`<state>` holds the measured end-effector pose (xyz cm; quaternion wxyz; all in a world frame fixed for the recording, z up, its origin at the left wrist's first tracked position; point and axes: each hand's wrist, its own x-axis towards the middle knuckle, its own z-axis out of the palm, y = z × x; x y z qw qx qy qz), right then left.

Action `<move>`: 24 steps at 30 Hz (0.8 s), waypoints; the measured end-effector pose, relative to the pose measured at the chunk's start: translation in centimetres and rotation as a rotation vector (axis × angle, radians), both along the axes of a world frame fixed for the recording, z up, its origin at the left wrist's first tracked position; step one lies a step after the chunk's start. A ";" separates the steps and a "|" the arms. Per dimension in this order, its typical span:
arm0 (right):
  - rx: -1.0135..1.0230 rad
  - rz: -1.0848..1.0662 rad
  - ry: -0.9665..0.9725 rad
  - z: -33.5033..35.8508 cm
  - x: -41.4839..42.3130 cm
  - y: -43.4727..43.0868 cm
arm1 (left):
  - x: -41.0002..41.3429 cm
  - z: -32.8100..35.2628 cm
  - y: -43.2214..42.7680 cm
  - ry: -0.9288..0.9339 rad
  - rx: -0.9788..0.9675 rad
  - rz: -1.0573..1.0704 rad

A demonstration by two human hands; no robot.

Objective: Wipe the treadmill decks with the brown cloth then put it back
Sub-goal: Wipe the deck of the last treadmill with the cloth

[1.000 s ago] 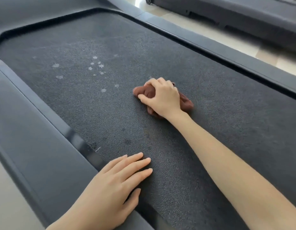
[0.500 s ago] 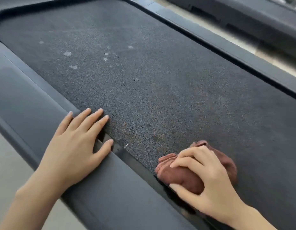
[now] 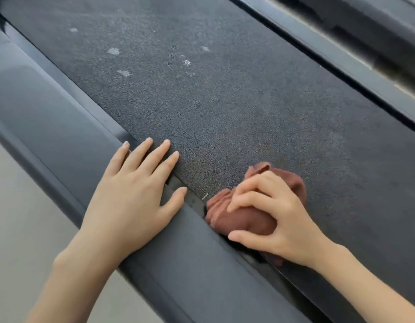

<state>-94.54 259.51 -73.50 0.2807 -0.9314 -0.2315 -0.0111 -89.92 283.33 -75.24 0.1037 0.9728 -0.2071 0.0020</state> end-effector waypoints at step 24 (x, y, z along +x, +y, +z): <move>-0.029 0.025 -0.017 -0.1 -2.9 -1.8 | 0.2 -0.3 0.5 -0.004 -0.122 0.091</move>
